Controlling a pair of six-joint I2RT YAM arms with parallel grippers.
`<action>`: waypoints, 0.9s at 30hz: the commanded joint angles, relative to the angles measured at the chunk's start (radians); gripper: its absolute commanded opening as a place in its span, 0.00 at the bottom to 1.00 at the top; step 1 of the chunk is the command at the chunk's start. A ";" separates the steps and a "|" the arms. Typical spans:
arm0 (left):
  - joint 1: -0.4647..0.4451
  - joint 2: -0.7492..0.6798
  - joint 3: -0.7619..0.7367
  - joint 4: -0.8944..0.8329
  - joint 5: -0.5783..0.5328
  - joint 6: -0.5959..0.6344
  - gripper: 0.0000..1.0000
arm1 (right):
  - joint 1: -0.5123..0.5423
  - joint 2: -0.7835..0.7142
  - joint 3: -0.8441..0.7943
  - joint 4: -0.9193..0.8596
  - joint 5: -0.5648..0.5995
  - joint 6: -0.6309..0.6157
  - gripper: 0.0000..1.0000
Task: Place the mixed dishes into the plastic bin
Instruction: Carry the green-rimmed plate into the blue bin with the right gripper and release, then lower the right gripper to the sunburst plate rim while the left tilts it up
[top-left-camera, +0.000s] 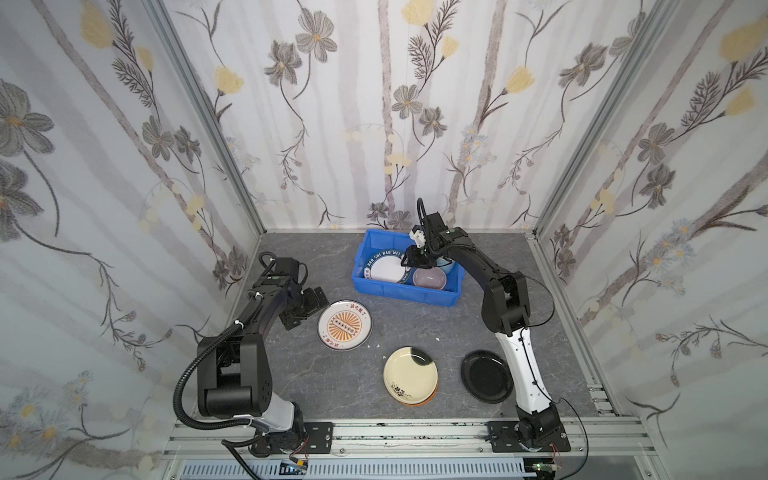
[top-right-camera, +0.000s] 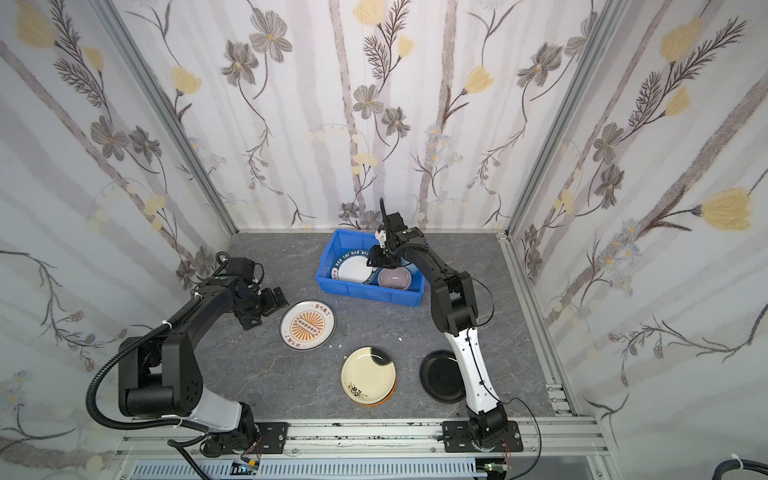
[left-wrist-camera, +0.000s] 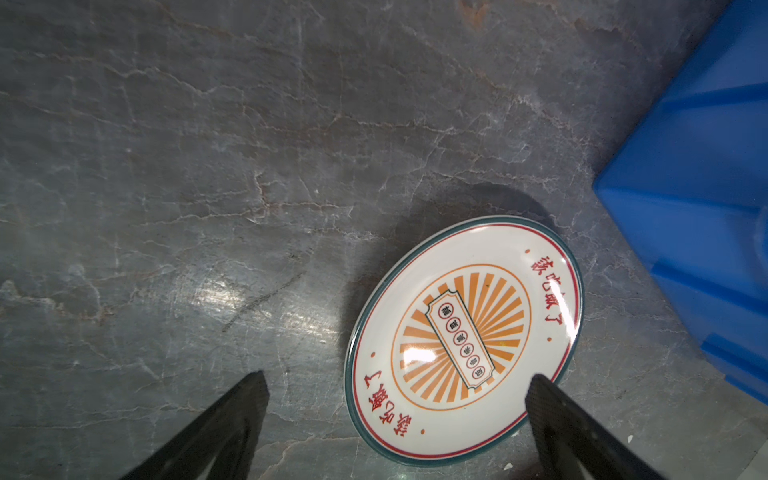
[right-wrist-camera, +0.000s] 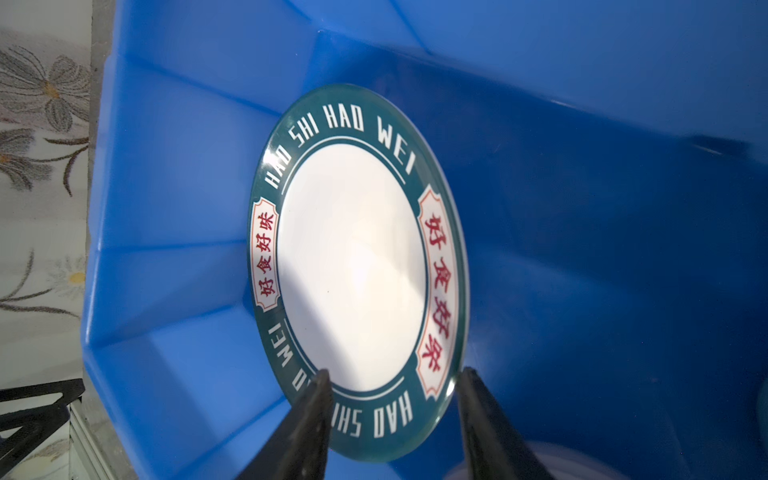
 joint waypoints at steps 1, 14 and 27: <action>0.000 -0.008 -0.021 0.014 0.016 0.010 1.00 | 0.011 -0.049 -0.014 0.000 0.018 -0.019 0.63; 0.000 -0.083 -0.142 0.017 0.013 0.002 0.95 | 0.161 -0.334 -0.140 -0.049 0.038 -0.057 0.52; -0.042 -0.028 -0.150 0.014 -0.018 0.010 0.78 | 0.452 -0.422 -0.533 0.147 0.039 0.029 0.46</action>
